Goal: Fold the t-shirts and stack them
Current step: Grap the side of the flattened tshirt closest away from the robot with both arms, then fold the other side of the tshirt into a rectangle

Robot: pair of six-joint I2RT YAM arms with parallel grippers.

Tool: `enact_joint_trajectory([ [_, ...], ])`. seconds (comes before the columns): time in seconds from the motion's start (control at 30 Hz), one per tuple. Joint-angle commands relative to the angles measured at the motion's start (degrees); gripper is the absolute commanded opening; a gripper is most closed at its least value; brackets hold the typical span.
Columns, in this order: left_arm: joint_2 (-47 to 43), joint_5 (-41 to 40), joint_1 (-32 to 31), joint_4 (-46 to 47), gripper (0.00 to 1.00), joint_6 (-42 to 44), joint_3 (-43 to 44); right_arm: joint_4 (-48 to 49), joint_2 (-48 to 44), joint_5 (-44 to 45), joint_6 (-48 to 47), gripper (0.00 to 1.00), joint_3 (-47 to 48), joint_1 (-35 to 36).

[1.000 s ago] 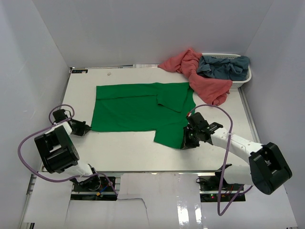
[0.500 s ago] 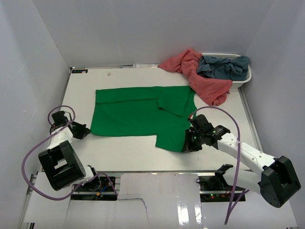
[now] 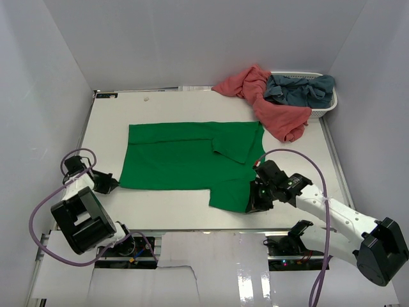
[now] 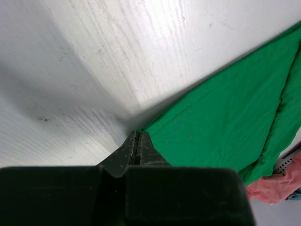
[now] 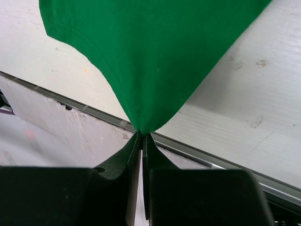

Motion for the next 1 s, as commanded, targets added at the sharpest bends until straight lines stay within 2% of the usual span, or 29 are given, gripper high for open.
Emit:
enact_joint_trajectory([
  [0.0,0.56,2.03,1.42,-0.34,0.00,1.07,0.50,-2.87,-1.27,1.73,0.94,0.08,2.36,0.34],
  [0.47,2.67,3.79,1.59,0.01,0.00,-0.34,4.98,-1.11,9.09,4.02,-4.16,0.08,12.72,0.34],
  [0.97,5.04,7.22,1.50,0.80,0.00,-3.68,9.12,-3.92,12.71,6.74,-7.41,0.08,23.45,-0.10],
])
